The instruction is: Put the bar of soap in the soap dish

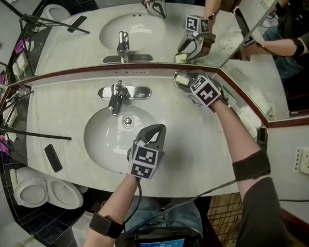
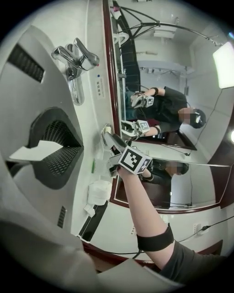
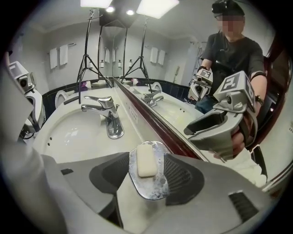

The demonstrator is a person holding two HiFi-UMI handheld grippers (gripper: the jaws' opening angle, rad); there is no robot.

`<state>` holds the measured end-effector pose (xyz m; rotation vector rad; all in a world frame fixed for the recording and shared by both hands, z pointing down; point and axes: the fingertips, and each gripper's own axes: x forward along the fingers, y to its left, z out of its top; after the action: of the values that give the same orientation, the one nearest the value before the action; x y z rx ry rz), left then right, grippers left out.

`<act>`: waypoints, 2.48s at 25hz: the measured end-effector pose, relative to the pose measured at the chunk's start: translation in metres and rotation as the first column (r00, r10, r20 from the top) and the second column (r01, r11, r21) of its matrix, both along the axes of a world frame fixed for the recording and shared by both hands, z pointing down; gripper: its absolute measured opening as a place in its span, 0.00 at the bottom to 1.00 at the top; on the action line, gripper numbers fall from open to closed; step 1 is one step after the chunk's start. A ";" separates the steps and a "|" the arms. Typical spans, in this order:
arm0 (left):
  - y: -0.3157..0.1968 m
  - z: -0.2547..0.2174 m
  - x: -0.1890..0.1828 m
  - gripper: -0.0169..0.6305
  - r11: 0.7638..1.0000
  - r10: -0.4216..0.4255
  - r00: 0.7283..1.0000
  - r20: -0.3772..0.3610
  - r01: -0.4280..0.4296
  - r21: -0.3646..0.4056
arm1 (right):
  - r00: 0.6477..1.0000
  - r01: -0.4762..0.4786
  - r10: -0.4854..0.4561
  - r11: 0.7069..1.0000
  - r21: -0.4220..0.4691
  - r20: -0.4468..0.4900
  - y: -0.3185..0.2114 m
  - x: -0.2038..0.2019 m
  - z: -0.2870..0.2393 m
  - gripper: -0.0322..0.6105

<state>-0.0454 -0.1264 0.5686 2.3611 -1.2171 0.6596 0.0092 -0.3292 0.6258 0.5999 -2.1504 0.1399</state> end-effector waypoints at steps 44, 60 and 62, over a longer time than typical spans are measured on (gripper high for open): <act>0.035 -0.069 -0.021 0.03 0.997 -0.029 1.000 0.011 0.028 0.077 | 0.932 -0.217 0.193 0.975 0.046 0.308 0.151 0.030 -0.154 0.29; 0.041 -0.089 -0.027 0.03 0.995 -0.020 0.999 0.044 0.016 0.103 | 0.882 -0.352 0.348 0.935 -0.046 0.318 0.238 0.063 -0.102 0.29; 0.041 -0.090 -0.028 0.03 0.995 -0.020 0.998 0.056 0.014 0.102 | 0.890 -0.362 0.368 0.929 -0.071 0.269 0.244 0.071 -0.072 0.29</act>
<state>-0.0733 -0.0854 0.4788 2.4264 -1.3234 0.6792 0.0798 -0.0848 0.5537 1.0234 -2.2775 0.4759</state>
